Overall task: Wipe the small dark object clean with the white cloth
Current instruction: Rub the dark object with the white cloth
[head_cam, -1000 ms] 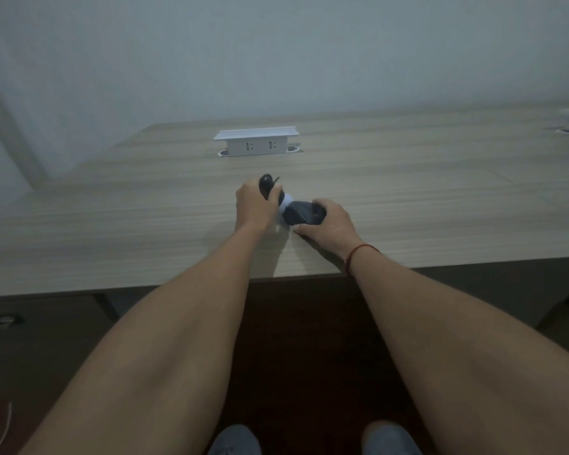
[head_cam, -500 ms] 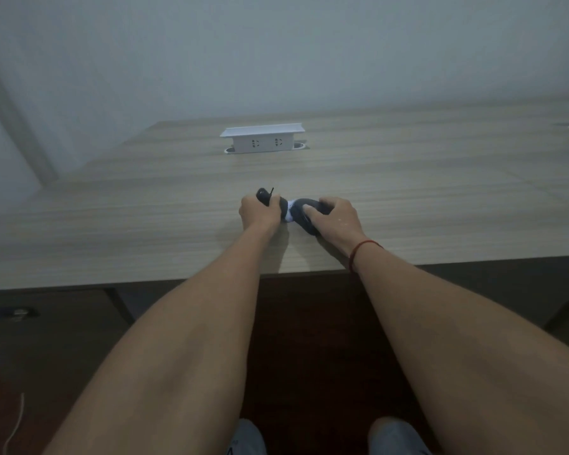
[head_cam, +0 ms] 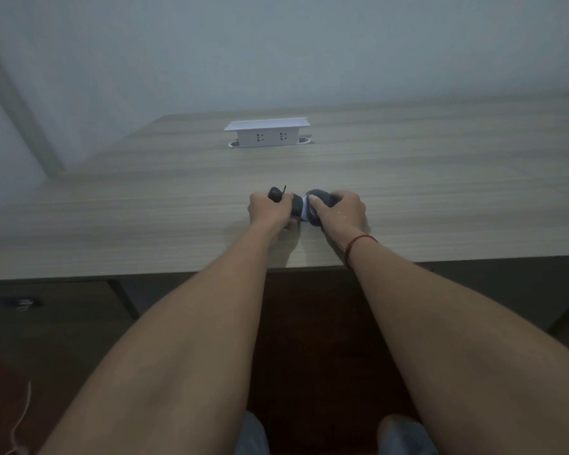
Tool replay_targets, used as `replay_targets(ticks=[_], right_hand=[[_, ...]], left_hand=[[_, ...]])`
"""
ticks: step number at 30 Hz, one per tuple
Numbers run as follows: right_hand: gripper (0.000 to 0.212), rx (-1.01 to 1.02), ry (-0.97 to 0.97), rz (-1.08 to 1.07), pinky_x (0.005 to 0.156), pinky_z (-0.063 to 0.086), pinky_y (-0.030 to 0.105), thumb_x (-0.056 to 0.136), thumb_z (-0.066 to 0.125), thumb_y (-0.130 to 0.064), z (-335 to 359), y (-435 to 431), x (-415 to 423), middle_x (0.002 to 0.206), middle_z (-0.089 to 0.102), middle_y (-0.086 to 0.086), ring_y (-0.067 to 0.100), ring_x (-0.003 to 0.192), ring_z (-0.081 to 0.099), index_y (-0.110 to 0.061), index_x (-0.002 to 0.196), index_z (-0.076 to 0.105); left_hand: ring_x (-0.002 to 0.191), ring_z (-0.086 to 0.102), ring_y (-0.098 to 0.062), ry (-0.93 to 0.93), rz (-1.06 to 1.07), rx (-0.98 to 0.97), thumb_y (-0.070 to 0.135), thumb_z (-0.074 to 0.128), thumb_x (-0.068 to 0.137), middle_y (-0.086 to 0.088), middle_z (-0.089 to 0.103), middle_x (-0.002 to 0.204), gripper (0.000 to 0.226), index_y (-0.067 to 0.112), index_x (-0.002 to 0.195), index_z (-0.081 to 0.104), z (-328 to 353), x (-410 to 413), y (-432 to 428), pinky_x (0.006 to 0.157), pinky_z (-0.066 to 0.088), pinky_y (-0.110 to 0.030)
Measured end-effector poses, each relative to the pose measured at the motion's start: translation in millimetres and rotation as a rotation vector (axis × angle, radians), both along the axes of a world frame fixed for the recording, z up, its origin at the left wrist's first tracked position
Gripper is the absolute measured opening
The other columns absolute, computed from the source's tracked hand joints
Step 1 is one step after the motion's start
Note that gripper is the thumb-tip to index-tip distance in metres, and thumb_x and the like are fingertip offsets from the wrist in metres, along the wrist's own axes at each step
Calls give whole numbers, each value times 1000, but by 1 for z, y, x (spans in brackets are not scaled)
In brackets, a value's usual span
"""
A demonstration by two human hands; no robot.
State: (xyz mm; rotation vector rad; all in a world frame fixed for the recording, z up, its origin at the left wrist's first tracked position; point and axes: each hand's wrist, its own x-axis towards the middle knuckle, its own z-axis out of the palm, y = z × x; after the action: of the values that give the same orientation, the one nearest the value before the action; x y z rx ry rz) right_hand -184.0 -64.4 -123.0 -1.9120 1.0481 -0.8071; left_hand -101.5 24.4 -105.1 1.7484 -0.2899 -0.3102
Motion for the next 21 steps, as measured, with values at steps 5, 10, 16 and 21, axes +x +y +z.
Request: replay_targets(ticks=[5, 10, 16, 21], right_hand=[[53, 0, 8, -47, 87, 47, 34, 82, 66, -50, 1, 1, 5, 121, 67, 6, 27, 109, 62, -18, 124, 60], [52, 18, -14, -40, 87, 51, 36, 81, 67, -50, 1, 3, 4, 115, 69, 3, 25, 103, 64, -19, 122, 61], [52, 49, -37, 2, 92, 53, 42, 81, 70, -46, 1, 3, 1, 118, 67, 4, 24, 106, 63, -16, 123, 61], [53, 59, -36, 11, 92, 53, 44, 81, 70, -45, 2, -4, 1, 119, 67, 5, 25, 106, 63, -17, 124, 60]], left_hand=[[57, 62, -16, 93, -205, -24, 15, 67, 88, -14, 64, 86, 14, 8, 79, 58, 5, 4, 20, 44, 51, -21], [64, 69, -22, 171, -193, -108, 16, 68, 88, -13, 68, 84, 14, 7, 81, 59, 3, -3, 24, 58, 60, -27], [68, 68, -24, 133, 1, -179, 12, 66, 89, -15, 66, 95, 12, 8, 81, 57, -1, -3, 9, 48, 60, -27], [75, 72, -28, 60, -91, -108, 20, 62, 92, -19, 66, 107, 19, 5, 103, 56, -1, -11, 3, 50, 61, -31]])
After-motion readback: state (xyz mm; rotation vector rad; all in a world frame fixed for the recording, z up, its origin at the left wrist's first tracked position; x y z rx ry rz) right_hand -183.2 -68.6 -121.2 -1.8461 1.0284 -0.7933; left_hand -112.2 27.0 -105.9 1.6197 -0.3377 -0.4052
